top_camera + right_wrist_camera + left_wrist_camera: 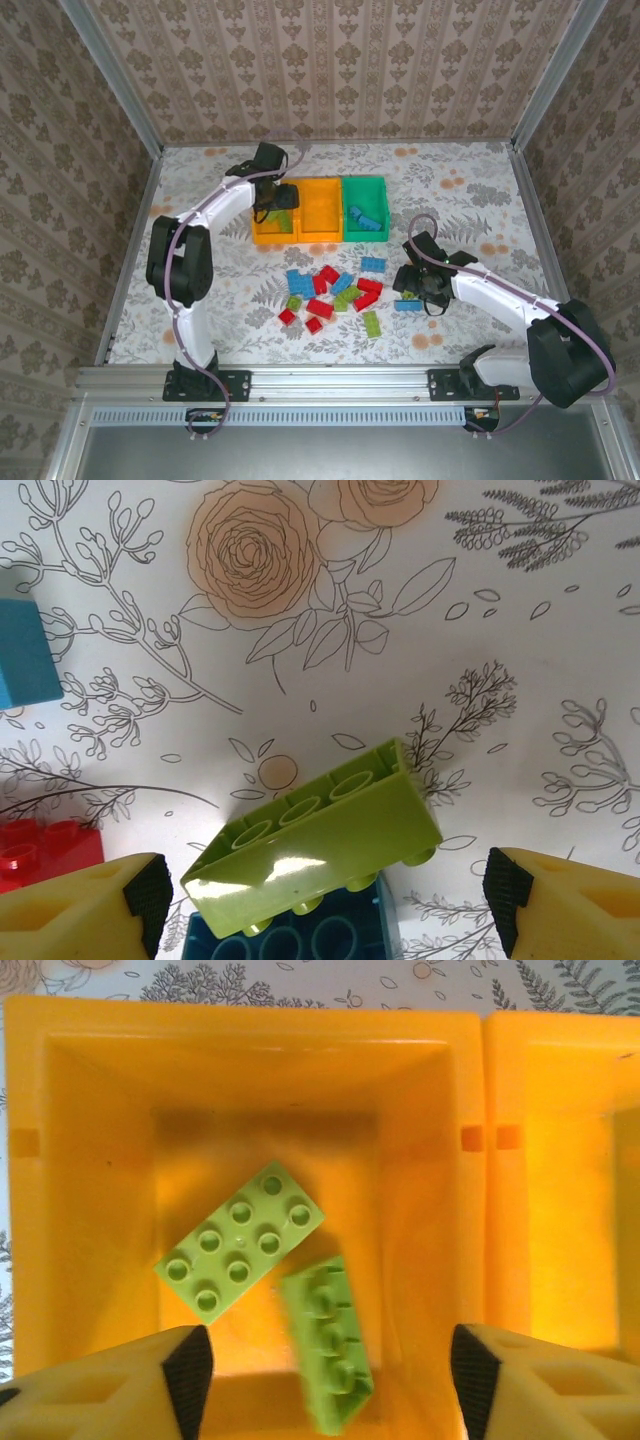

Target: Sort the legos into containers by color

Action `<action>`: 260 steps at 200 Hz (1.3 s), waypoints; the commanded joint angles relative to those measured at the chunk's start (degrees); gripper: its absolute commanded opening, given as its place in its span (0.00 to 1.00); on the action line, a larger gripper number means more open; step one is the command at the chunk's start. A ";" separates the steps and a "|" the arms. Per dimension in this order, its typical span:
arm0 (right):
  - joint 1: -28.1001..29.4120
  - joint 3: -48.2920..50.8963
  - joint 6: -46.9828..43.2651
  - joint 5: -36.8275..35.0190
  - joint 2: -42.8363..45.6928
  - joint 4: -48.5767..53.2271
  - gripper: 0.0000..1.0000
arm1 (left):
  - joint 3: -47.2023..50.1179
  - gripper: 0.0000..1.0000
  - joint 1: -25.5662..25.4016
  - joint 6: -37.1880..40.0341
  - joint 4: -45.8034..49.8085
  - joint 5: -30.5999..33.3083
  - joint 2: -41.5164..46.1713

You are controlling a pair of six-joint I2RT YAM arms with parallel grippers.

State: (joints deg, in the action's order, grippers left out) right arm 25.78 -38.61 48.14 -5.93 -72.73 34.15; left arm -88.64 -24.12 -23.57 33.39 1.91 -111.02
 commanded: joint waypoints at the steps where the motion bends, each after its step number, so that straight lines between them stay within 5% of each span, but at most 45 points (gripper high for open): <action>1: 0.42 -1.40 3.62 2.63 0.08 2.06 0.84 | 2.24 0.73 -1.66 -0.17 -1.84 2.19 3.86; 36: 0.41 -1.09 5.79 4.19 -2.03 -0.01 0.84 | 6.17 0.85 -4.19 0.81 -4.80 4.51 8.20; 125: -0.02 -3.33 6.62 2.44 -9.14 -2.56 0.69 | 16.11 0.87 -4.80 1.04 -8.78 4.68 16.00; 194: -0.56 -7.52 2.92 -1.99 -13.45 -1.16 0.36 | 19.31 0.88 -4.80 0.72 -9.30 5.11 17.50; 260: 1.33 -13.63 -1.80 -6.22 -11.67 0.40 0.24 | 22.75 0.88 -4.29 -1.43 -8.14 8.00 20.00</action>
State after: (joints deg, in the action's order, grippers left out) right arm 25.78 -48.31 49.17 -8.62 -86.21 32.40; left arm -67.66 -29.10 -23.53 24.38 7.22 -93.97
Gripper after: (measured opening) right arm 0.270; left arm 0.878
